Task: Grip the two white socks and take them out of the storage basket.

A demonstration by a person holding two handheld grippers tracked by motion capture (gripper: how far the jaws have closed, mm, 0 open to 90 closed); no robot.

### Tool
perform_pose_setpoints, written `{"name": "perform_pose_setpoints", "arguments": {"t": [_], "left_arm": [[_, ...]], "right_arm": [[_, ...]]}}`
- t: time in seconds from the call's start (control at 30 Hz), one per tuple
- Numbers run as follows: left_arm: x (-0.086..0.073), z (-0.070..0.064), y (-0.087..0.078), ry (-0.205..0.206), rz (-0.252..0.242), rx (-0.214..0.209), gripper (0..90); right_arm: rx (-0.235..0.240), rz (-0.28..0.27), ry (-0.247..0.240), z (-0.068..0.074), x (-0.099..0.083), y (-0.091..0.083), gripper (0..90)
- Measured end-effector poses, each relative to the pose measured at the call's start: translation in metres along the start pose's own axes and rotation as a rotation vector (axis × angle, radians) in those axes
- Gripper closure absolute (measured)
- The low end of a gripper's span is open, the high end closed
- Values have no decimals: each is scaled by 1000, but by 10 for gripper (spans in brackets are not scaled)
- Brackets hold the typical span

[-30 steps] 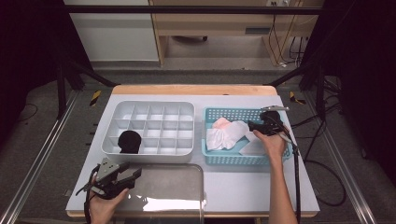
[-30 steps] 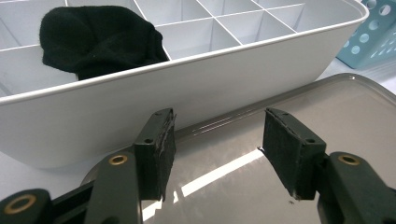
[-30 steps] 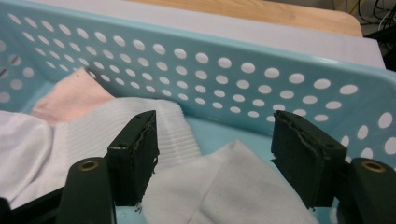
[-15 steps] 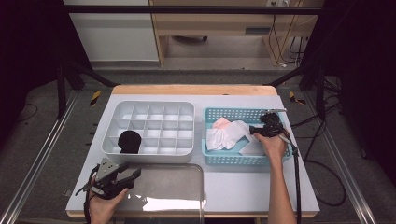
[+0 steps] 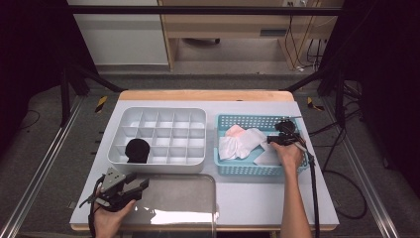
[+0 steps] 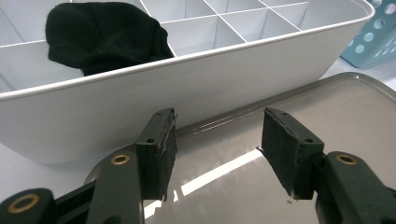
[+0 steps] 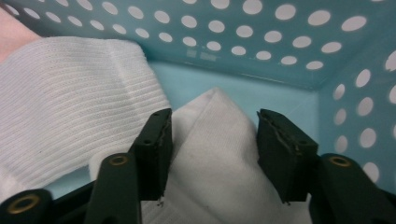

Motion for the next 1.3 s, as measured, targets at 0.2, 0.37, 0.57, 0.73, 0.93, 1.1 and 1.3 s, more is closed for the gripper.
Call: {"name": "perform_pose_setpoints", "arguments": {"t": [0.2, 0.37, 0.57, 0.73, 0.93, 1.1, 1.3], "left_arm": [[0, 0, 0, -1, 1, 0, 437], [0, 1, 0, -4, -1, 1, 437], [0, 0, 0, -7, -1, -5, 437], [0, -1, 0, -7, 0, -8, 438], [0, -2, 1, -8, 2, -12, 439], [0, -3, 2, -6, 10, -13, 438], [-1, -3, 3, -7, 16, -13, 438]], "right_arm": [[13, 5, -3, 0, 1, -2, 723], [39, -49, -7, 3, 5, -10, 799], [75, -176, -23, 6, 15, -29, 799], [118, -280, -44, 11, 22, -49, 799], [177, -374, -41, 15, 26, -77, 799], [211, -442, -65, 22, 25, -98, 797], [237, -509, -91, 31, 24, -118, 797]]}}
Point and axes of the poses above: each handheld gripper's, and its own axes: y roughly forward along the jaws, x roughly out of its top, z roughly to its left, the point moved 7 cm from there along y, roughly forward along the jaws, and after that the axes turned 3 degrees about z, right-handed, at the moved point
